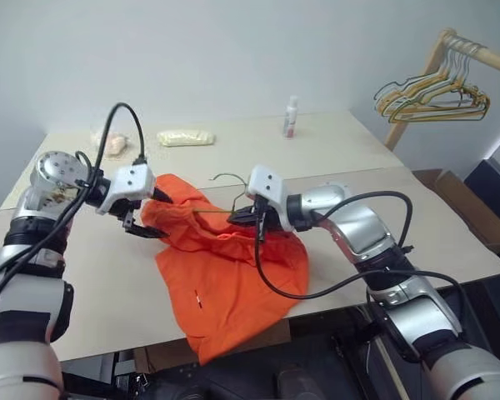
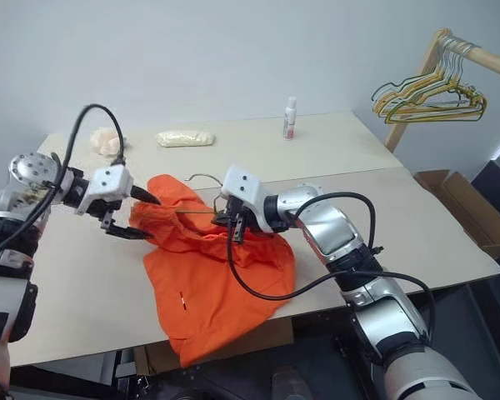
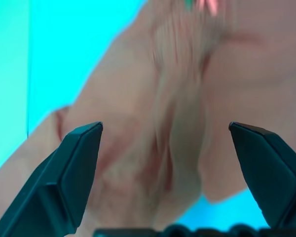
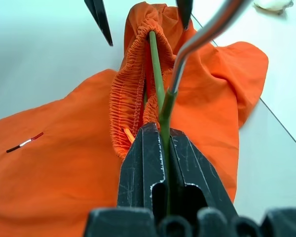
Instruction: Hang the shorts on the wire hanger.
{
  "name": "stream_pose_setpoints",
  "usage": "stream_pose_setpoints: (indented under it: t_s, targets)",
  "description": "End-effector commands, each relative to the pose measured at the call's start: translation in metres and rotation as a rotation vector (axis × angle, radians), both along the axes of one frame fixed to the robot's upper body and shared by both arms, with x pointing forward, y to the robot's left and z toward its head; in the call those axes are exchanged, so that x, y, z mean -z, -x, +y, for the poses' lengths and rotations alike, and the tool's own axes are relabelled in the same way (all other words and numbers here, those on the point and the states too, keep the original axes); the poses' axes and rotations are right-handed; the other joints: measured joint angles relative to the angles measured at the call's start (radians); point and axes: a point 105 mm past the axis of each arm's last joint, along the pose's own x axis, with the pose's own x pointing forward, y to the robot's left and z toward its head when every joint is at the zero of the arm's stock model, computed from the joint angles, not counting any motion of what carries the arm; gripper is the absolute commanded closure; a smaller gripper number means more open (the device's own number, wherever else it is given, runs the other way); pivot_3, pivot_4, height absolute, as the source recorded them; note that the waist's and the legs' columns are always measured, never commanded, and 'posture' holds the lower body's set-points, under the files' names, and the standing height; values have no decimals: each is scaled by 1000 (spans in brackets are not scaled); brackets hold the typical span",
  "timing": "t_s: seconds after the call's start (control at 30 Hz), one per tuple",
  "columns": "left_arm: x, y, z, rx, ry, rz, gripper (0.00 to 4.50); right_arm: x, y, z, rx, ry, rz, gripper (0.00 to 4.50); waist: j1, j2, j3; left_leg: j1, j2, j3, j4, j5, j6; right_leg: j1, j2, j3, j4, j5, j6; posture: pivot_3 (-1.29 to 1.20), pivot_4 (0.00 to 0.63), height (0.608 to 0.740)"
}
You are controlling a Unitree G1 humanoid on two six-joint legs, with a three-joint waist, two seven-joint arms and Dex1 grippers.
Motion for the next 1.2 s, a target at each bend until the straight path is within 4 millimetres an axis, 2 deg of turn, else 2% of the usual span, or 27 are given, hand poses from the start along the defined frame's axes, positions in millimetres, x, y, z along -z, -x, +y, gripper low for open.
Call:
stream_pose_setpoints:
  t_s: [0.03, 0.1, 0.2, 0.57, 0.6, 0.77, 0.93, 1.03, 1.2]
  targets:
    - [2, -9, 6, -44, -55, -64, 20, -19, 1, -4, -10, -49, -54, 4500, 4, 0, 0, 0, 0, 0, 0, 0, 0, 0, 0, 0, 0, 0, 0, -150, 0, 740]
    - [6, -14, 9, -75, -82, -90, 20, -20, 2, -5, -11, -50, -53, 4500, 7, 0, 0, 0, 0, 0, 0, 0, 0, 0, 0, 0, 0, 0, 0, -154, 0, 740]
    - [5, -19, 10, -108, -62, -106, 633, -19, 3, -8, -11, -44, -51, 4500, 8, 0, 0, 0, 0, 0, 0, 0, 0, 0, 0, 0, 0, 0, 0, -165, 0, 740]
    - [-4, -26, 6, -130, -28, -146, 4326, -17, 5, -14, -4, -34, -41, 4500, 6, 0, 0, 0, 0, 0, 0, 0, 0, 0, 0, 0, 0, 0, 0, -167, 0, 740]
    - [-6, -27, 7, -135, -25, -150, 4484, -17, 5, -15, -4, -33, -40, 4500, 6, 0, 0, 0, 0, 0, 0, 0, 0, 0, 0, 0, 0, 0, 0, -167, 0, 740]
    - [-12, -27, 11, -150, -22, -154, 4484, -14, 6, -19, -2, -18, -36, 4500, 6, 0, 0, 0, 0, 0, 0, 0, 0, 0, 0, 0, 0, 0, 0, -163, 0, 740]
    - [-24, -31, 14, -188, 22, -185, 4484, 0, 5, -25, 23, 39, -39, 4500, 7, 0, 0, -1, 0, 0, 0, 0, 0, 0, 0, -1, 0, 0, 0, -158, 0, 740]
    - [-25, -30, 17, -192, 16, -186, 4484, 7, 4, -29, 39, 72, -45, 4500, 8, 0, 0, 0, 0, 0, 0, 0, 0, 0, 0, 0, 0, 0, 0, -157, 0, 740]
    - [-23, -29, 19, -198, 20, -180, 4484, 7, 2, -34, 59, 71, -40, 4500, 7, 0, 0, 0, 0, 0, 0, 0, 0, 0, 0, 0, 0, 0, 0, -158, 0, 740]
